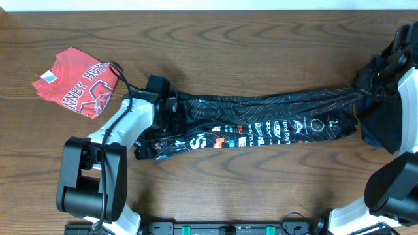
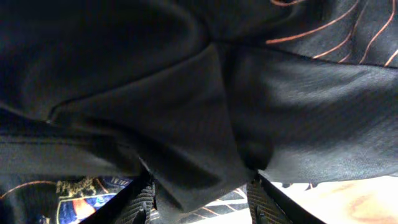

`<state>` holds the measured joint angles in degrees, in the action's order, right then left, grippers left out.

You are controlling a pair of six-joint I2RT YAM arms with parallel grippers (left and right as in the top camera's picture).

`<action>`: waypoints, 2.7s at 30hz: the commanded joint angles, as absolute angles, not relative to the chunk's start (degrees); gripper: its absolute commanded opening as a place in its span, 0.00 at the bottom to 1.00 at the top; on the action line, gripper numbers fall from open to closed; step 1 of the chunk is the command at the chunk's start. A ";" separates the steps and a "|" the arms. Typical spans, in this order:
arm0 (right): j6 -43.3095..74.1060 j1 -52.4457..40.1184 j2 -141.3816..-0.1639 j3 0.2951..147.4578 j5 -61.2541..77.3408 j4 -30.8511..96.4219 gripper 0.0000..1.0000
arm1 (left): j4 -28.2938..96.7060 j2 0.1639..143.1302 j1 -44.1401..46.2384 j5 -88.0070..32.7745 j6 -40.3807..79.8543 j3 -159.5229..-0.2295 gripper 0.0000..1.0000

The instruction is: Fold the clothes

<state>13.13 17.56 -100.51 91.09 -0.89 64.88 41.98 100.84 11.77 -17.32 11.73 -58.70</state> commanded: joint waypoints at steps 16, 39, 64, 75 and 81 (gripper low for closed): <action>12.58 17.50 -100.42 90.94 -1.52 64.79 0.01 | 41.12 98.96 12.23 -13.19 11.18 -58.98 0.49; 12.53 17.50 -100.40 90.96 -1.48 65.14 0.01 | 42.89 96.64 14.09 -10.90 10.68 -62.02 0.06; 9.96 20.82 -75.75 113.45 1.87 73.69 0.01 | 55.46 52.25 -0.32 -10.85 8.67 -93.47 0.06; 9.52 23.18 -76.01 121.78 1.58 74.35 0.01 | 55.53 52.90 -1.32 -9.61 9.04 -99.55 0.06; 7.03 22.61 -85.80 121.78 5.56 74.63 0.01 | 55.66 63.72 -1.32 -10.04 10.15 -98.85 0.06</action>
